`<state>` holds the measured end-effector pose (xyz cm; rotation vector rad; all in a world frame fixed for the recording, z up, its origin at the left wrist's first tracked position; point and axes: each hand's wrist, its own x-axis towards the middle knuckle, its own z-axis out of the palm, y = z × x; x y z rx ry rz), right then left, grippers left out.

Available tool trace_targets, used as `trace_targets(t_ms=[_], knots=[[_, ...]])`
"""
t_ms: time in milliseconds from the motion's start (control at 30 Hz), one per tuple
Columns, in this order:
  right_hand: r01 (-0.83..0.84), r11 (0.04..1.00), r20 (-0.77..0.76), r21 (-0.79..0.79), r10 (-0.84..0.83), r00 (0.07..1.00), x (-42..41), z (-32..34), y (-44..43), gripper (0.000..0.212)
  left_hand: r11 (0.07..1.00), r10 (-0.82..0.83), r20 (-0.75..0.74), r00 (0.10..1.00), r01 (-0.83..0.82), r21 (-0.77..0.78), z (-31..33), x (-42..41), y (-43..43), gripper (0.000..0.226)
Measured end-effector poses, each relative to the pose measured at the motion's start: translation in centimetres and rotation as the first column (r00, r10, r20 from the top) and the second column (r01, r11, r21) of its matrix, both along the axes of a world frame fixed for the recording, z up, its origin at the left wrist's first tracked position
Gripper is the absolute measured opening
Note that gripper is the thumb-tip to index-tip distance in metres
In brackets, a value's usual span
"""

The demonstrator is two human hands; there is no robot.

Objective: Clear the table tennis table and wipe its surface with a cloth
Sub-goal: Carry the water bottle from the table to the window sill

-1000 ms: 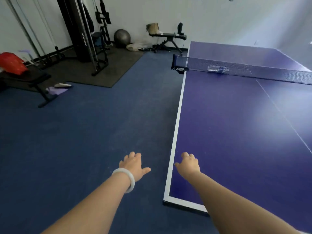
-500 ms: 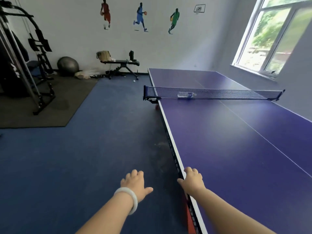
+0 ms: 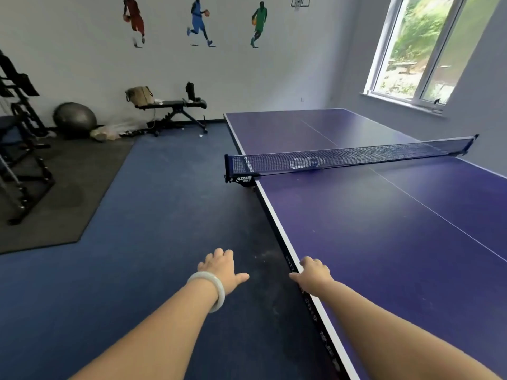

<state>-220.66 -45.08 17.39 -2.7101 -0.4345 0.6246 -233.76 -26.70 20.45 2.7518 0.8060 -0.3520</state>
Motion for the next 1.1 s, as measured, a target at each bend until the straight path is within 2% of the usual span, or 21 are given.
trace_targets(t_ms=[267, 367, 467, 667, 867, 1100], knots=[[-0.039, 0.999, -0.032, -0.03, 0.038, 0.999, 9.8, 0.1, 14.1, 0.056, 1.0, -0.003, -0.061, 0.998, 0.003, 0.005, -0.2, 10.7, 13.6, 0.059], [-0.037, 0.999, -0.061, -0.006, 0.037, 0.997, 13.5, 0.2, 20.3, 0.048, 0.998, -0.055, -0.089, 0.995, 0.053, -0.024, -0.5, 15.0, 19.9, 0.051], [-0.021, 0.999, -0.051, 0.042, 0.023, 0.998, 17.4, 1.2, 27.2, 0.04, 0.992, -0.108, -0.064, 0.992, 0.104, -0.068, -0.1, 19.6, 26.9, 0.045], [0.004, 0.995, -0.017, 0.101, -0.003, 1.0, 24.6, 4.7, 39.9, 0.04, 0.981, -0.18, -0.032, 0.983, 0.177, -0.081, 2.3, 28.7, 40.0, 0.039], [-0.007, 0.992, 0.004, 0.122, 0.007, 1.0, 31.0, 5.8, 50.1, 0.037, 0.965, -0.251, -0.048, 0.967, 0.246, -0.096, 1.5, 37.6, 48.0, 0.039], [-0.012, 0.986, 0.024, 0.165, 0.008, 1.0, 44.6, 4.2, 61.6, 0.036, 0.956, -0.29, -0.08, 0.954, 0.284, -0.076, 0.4, 50.0, 57.7, 0.038]])
